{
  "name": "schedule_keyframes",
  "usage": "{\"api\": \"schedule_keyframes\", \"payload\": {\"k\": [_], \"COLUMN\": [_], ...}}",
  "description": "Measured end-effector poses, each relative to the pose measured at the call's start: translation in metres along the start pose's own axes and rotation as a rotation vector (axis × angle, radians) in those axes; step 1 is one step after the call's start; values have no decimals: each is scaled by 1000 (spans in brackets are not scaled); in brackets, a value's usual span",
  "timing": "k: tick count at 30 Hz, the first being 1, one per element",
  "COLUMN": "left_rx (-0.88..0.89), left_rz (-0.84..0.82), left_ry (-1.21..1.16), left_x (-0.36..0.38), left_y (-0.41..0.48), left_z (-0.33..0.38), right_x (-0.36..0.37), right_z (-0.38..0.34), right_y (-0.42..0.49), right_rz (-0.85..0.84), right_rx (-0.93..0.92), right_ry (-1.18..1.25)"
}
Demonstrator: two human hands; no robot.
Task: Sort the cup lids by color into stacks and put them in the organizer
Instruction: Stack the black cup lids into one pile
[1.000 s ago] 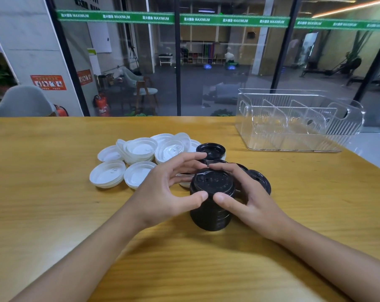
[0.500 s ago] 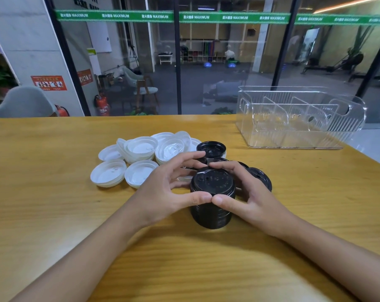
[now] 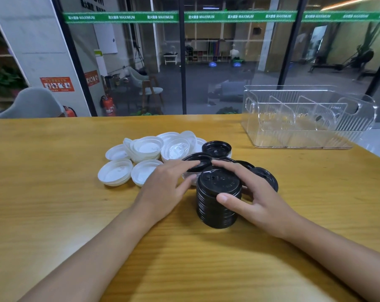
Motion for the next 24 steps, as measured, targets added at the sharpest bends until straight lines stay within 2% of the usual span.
{"api": "schedule_keyframes", "payload": {"k": [4,16,20,24], "left_rx": [-39,-335,-365,-281], "left_rz": [7,39,93,175], "left_ry": [-9,48,-36,-67], "left_x": [-2,-43,-52,-63], "left_y": [1,-11,-13,-11], "left_z": [-4,-44,-43,-27], "right_x": [0,-1,-1,-2], "right_z": [-1,-1,-1,-4], "right_y": [0,0,0,0], "right_rz": [-1,-7,-5,14], "right_rx": [-1,-11,-18,-32], "right_ry": [-1,-4,-4,-11]}}
Point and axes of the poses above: each hand's wrist, its own y-axis towards the middle knuckle, its own x-axis out of the palm, z = x × y, the point moved 10 cm from there along y, towards the middle knuckle, and after that the axes turned 10 degrees about -z, right-handed, at the moved point
